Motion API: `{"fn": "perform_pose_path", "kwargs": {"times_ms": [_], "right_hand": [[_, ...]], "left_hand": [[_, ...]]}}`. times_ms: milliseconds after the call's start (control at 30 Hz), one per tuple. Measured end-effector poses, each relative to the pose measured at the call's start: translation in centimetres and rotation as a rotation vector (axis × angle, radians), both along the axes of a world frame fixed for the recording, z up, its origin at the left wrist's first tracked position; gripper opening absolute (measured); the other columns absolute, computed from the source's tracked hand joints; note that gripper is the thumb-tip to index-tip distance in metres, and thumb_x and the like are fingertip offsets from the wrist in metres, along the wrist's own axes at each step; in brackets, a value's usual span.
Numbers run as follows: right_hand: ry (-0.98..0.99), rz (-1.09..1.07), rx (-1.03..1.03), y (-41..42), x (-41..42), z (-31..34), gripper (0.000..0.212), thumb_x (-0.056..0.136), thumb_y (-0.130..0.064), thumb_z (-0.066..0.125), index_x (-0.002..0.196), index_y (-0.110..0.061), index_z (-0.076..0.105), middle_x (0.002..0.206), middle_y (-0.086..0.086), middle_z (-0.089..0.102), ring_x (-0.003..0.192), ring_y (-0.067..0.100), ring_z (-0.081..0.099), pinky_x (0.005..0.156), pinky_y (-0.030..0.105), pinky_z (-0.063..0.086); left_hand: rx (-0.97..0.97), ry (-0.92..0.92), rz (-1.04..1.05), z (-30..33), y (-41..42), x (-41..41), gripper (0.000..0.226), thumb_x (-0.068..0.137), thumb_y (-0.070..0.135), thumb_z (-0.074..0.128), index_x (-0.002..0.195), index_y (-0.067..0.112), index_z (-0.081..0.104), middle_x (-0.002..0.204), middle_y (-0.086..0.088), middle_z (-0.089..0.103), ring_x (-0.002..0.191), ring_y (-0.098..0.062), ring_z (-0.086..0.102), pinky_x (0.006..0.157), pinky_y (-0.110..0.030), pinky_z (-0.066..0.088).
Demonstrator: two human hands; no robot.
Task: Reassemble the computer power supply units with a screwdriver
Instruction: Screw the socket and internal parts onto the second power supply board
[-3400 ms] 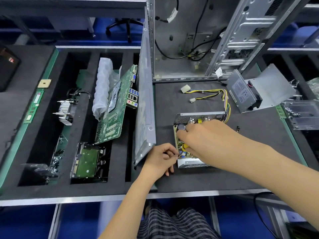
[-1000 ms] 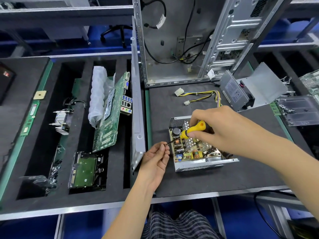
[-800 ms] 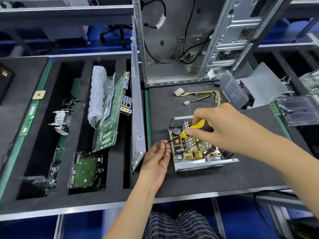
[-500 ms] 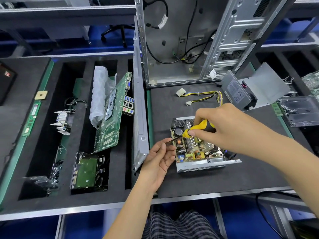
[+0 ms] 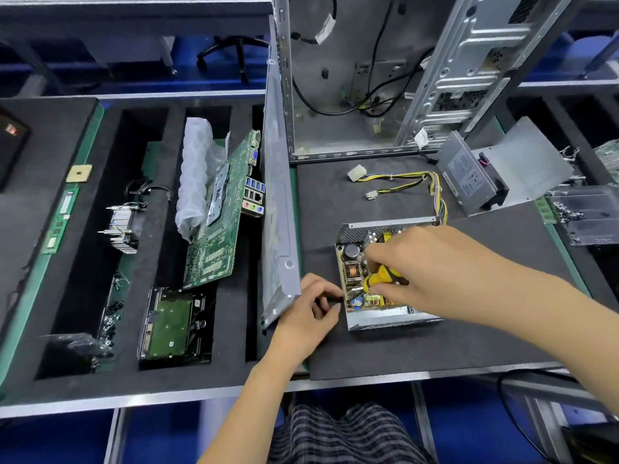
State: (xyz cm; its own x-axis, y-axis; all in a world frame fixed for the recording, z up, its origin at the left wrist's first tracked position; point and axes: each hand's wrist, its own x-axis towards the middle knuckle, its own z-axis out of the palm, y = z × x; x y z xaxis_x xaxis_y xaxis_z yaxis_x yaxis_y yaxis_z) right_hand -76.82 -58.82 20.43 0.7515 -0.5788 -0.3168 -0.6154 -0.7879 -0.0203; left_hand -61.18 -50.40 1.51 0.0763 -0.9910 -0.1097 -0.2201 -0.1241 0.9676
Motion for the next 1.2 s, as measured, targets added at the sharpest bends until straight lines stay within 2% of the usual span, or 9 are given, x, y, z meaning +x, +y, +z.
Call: {"fn": "perform_pose_path", "kwargs": {"times_ms": [133, 367, 500, 567, 633, 767, 933, 1033, 1200], "right_hand": [[0.019, 0.055, -0.039, 0.1, 0.4, -0.4, 0.025, 0.093, -0.048, 0.044, 0.093, -0.024, 0.037, 0.091, -0.003, 0.06, 0.086, 0.027, 0.059, 0.056, 0.033, 0.031], [0.051, 0.091, -0.049, 0.3, 0.8, -0.7, 0.022, 0.094, -0.044, 0.043, 0.092, -0.024, 0.034, 0.093, -0.001, 0.061, 0.086, 0.029, 0.06, 0.058, 0.033, 0.034], [0.077, 0.098, -0.055, 0.5, 1.0, -0.7, 0.024, 0.095, -0.043, 0.042, 0.09, -0.024, 0.029, 0.087, -0.001, 0.056, 0.085, 0.029, 0.061, 0.057, 0.032, 0.029], [0.087, 0.1, -0.056, 0.6, 1.2, -0.7, 0.022, 0.095, -0.042, 0.042, 0.091, -0.024, 0.031, 0.08, -0.002, 0.047, 0.084, 0.028, 0.061, 0.056, 0.032, 0.029], [0.095, 0.104, -0.055, 0.8, 1.3, -0.6, 0.02, 0.096, -0.041, 0.041, 0.092, -0.024, 0.031, 0.078, -0.004, 0.039, 0.084, 0.027, 0.061, 0.055, 0.032, 0.028], [0.104, 0.117, -0.046, 1.1, 1.6, -0.6, 0.022, 0.097, -0.041, 0.04, 0.091, -0.024, 0.027, 0.077, -0.004, 0.038, 0.087, 0.027, 0.062, 0.054, 0.032, 0.026], [0.118, 0.146, -0.06, 1.5, 1.9, -0.6, 0.023, 0.099, -0.039, 0.038, 0.09, -0.021, 0.026, 0.097, -0.001, 0.056, 0.088, 0.029, 0.062, 0.057, 0.032, 0.03], [0.143, 0.176, -0.078, 1.6, 2.1, -0.8, 0.02, 0.098, -0.034, 0.039, 0.09, -0.021, 0.026, 0.095, 0.0, 0.055, 0.084, 0.028, 0.062, 0.054, 0.032, 0.027], [0.192, 0.182, -0.111, 1.8, 2.6, -1.0, 0.019, 0.095, -0.025, 0.047, 0.092, -0.02, 0.029, 0.084, 0.001, 0.044, 0.079, 0.027, 0.062, 0.044, 0.03, 0.017]], "left_hand": [[0.012, 0.011, -0.034, -0.1, 0.1, -0.1, 0.03, 0.082, -0.002, 0.068, 0.082, 0.029, 0.067, 0.092, 0.011, 0.053, 0.065, -0.003, 0.046, 0.061, -0.009, 0.039], [0.003, -0.043, -0.055, 0.4, 0.0, -0.5, 0.035, 0.081, -0.003, 0.069, 0.081, 0.031, 0.063, 0.091, 0.005, 0.051, 0.063, -0.003, 0.043, 0.06, -0.007, 0.036], [0.03, -0.112, -0.079, 0.2, 0.0, -0.5, 0.028, 0.083, 0.004, 0.07, 0.081, 0.031, 0.063, 0.091, 0.012, 0.049, 0.064, -0.003, 0.045, 0.06, -0.008, 0.035], [0.033, -0.137, -0.09, 0.1, 0.1, -0.6, 0.025, 0.084, 0.005, 0.07, 0.083, 0.029, 0.063, 0.091, 0.015, 0.048, 0.065, -0.004, 0.046, 0.061, -0.008, 0.036], [0.034, -0.145, -0.099, 0.1, 0.1, -0.6, 0.025, 0.084, 0.005, 0.069, 0.083, 0.029, 0.062, 0.091, 0.016, 0.048, 0.066, -0.004, 0.046, 0.062, -0.008, 0.036], [0.032, -0.174, -0.106, 0.3, 0.1, -0.7, 0.015, 0.085, 0.006, 0.068, 0.086, 0.02, 0.064, 0.092, 0.013, 0.048, 0.066, -0.004, 0.046, 0.062, -0.009, 0.035], [0.028, -0.181, -0.099, 0.6, 0.2, -0.8, 0.009, 0.086, 0.004, 0.067, 0.089, 0.013, 0.066, 0.091, 0.008, 0.05, 0.066, -0.005, 0.045, 0.064, -0.009, 0.034], [0.034, -0.145, -0.087, 0.7, 0.2, -0.8, 0.01, 0.086, 0.002, 0.066, 0.086, 0.012, 0.066, 0.09, 0.007, 0.051, 0.065, -0.004, 0.044, 0.064, -0.008, 0.034], [0.052, -0.112, -0.089, 0.7, 0.1, -0.9, 0.026, 0.088, 0.001, 0.063, 0.079, 0.025, 0.06, 0.086, 0.018, 0.047, 0.064, -0.002, 0.043, 0.063, -0.008, 0.033]]}}
